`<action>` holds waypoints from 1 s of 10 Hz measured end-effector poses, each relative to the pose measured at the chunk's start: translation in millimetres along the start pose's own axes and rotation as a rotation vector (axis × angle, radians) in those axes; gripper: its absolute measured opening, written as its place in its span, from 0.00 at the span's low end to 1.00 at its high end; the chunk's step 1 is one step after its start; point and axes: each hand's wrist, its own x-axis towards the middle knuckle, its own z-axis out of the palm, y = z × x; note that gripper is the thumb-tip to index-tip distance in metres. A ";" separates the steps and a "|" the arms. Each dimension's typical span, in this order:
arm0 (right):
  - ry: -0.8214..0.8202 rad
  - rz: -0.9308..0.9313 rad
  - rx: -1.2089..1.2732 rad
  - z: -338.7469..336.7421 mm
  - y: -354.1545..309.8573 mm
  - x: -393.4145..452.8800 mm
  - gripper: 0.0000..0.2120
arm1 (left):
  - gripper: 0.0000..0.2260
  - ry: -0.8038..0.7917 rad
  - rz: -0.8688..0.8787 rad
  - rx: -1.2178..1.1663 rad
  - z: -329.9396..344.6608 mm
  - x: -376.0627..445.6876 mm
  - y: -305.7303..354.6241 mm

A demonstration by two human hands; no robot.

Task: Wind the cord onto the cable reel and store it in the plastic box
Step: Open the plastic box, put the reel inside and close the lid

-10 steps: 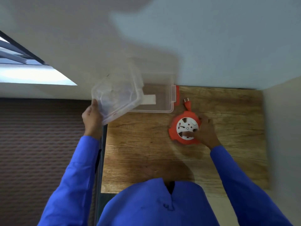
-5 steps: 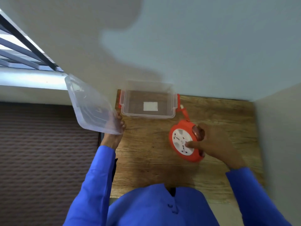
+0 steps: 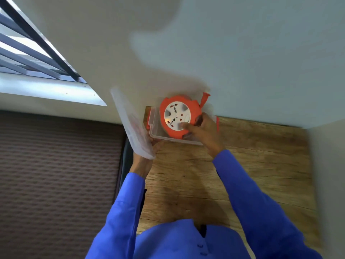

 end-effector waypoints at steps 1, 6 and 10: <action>-0.160 0.136 0.052 1.8 12.9 21.0 0.26 | 0.06 0.044 -0.034 0.095 3.5 4.5 -0.1; 0.354 -0.438 -0.881 -17.7 17.3 1.8 0.18 | 0.16 0.262 0.144 0.285 1.6 -6.9 15.2; 0.167 -0.375 -1.428 -42.2 60.9 35.1 0.27 | 0.18 0.339 0.270 0.585 27.6 5.1 29.1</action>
